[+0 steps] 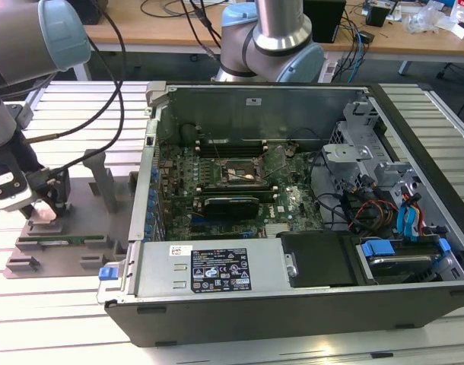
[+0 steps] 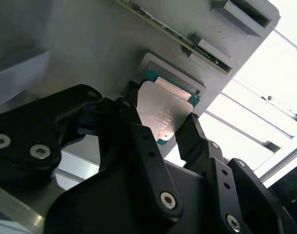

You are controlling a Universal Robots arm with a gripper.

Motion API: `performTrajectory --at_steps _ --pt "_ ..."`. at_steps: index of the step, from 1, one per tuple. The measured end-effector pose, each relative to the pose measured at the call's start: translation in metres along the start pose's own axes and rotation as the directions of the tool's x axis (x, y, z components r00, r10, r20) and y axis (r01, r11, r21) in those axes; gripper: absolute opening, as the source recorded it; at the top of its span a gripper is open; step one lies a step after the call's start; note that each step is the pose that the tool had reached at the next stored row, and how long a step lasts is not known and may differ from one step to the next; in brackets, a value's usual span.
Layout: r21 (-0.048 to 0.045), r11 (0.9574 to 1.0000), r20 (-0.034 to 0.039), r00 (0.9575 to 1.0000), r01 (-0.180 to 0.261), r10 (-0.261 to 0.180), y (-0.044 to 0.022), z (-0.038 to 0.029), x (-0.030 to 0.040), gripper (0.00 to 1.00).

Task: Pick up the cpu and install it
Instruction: 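Pick up the cpu and move it towards the insertion slot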

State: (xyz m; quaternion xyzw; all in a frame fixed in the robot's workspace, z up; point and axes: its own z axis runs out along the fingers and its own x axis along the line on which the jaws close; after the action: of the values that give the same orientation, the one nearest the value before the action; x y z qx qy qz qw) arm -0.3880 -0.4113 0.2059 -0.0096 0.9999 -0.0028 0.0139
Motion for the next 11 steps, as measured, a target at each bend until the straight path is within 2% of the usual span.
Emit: performTrajectory --at_steps 11 --pt "0.0 1.0 -0.0001 1.0 0.0 0.0 -0.0001 -0.0109 -0.0003 0.55"
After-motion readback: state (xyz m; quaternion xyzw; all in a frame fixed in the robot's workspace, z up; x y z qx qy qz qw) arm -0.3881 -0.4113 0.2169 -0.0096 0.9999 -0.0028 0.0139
